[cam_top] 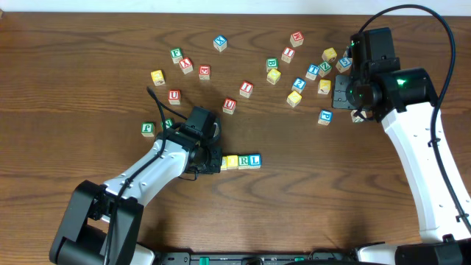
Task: Spell out CORL
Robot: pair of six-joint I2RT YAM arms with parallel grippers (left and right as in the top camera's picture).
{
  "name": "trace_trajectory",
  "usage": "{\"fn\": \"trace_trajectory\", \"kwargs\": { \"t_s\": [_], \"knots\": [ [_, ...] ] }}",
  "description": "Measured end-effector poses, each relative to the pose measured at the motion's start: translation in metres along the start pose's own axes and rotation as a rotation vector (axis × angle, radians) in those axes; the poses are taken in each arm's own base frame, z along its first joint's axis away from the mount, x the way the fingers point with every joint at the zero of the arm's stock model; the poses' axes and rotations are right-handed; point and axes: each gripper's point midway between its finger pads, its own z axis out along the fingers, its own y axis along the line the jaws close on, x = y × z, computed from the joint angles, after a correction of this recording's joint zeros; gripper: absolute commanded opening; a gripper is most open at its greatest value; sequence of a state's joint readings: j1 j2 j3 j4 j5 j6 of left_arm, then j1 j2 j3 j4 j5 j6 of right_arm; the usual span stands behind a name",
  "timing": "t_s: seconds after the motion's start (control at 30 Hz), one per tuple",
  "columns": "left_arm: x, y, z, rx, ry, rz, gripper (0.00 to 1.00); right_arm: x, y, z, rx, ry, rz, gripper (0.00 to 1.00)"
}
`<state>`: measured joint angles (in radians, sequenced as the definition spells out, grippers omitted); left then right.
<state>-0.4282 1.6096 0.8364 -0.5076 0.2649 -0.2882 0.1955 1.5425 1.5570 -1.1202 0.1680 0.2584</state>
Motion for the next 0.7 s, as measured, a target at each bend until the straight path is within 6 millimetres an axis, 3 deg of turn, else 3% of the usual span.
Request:
{"fn": "trace_trajectory", "kwargs": {
  "t_s": [0.7],
  "knots": [
    [-0.0038,-0.0014,0.0,0.006,-0.015,0.004,0.08,0.0013,-0.0003,0.0,0.001,0.005,-0.001,0.01]
  ]
}}
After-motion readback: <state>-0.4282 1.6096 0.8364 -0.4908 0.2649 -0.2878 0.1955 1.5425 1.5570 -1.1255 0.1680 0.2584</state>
